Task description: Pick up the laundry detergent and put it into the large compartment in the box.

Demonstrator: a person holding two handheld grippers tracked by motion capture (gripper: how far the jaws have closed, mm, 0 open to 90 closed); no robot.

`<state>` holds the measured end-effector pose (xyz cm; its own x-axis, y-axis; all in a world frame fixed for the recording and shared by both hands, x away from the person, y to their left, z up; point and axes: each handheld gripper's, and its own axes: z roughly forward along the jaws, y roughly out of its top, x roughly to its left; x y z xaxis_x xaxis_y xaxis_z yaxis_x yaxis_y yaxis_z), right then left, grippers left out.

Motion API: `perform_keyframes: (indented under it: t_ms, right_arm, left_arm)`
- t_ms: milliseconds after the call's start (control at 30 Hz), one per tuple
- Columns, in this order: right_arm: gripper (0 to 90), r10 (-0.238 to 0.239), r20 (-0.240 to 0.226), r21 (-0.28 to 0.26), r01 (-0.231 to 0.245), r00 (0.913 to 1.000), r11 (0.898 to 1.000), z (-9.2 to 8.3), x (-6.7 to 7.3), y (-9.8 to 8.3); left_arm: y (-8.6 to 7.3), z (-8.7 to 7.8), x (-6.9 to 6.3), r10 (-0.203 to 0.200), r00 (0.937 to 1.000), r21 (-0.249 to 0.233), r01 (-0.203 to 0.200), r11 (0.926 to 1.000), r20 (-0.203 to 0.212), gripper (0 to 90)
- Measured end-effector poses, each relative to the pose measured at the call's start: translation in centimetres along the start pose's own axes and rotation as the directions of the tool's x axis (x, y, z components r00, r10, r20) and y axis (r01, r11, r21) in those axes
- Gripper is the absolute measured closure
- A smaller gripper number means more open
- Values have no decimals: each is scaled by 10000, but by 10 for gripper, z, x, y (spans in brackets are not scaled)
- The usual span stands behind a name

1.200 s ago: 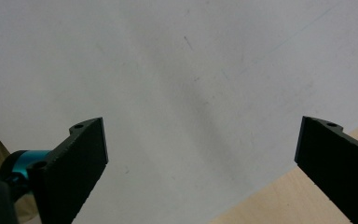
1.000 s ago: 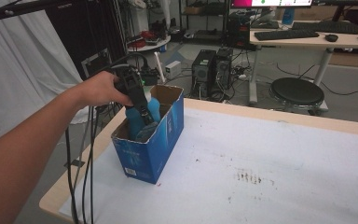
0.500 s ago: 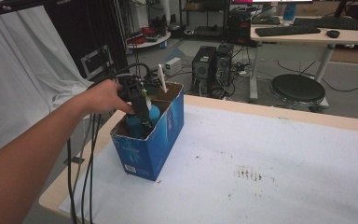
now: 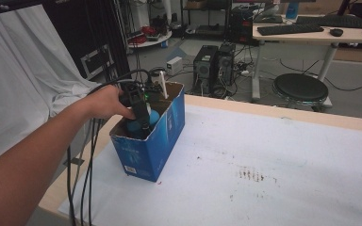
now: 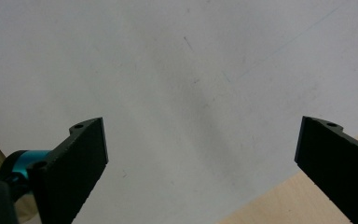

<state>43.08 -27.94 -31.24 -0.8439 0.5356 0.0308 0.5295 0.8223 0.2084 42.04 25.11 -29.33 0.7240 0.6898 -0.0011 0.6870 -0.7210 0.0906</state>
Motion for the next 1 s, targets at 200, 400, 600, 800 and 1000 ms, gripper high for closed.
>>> perform_keyframes:
  t_ms: [200, 400, 600, 800, 1000]
  right_arm:
    - [14, 9, 28, 47, -9, 10000, 10000, 0, 1, 0]
    - [14, -95, 8, 48, 95, 10000, 9999, 0, 1, 0]
    - [15, -92, -1, 22, 92, 10000, 10000, 0, 3, 1]
    - [14, -117, -3, 3, 117, 9999, 9999, 0, 4, 2]
    - [15, -94, -10, -39, 94, 10000, 9999, -2, 5, 1]
  left_arm:
    - [0, 0, 2, -246, 9996, 135, 244, 9996, 119, 375]
    - [-3, -5, 4, -580, 9982, -292, 583, 9979, 121, 368]
    - [-9, -15, 7, -849, 9964, -647, 852, 9943, 83, 308]
    - [-12, -23, 7, -981, 9951, -938, 991, 9906, 150, 286]
    - [-17, -40, 6, -1133, 9932, -1542, 1162, 9812, 272, 283]
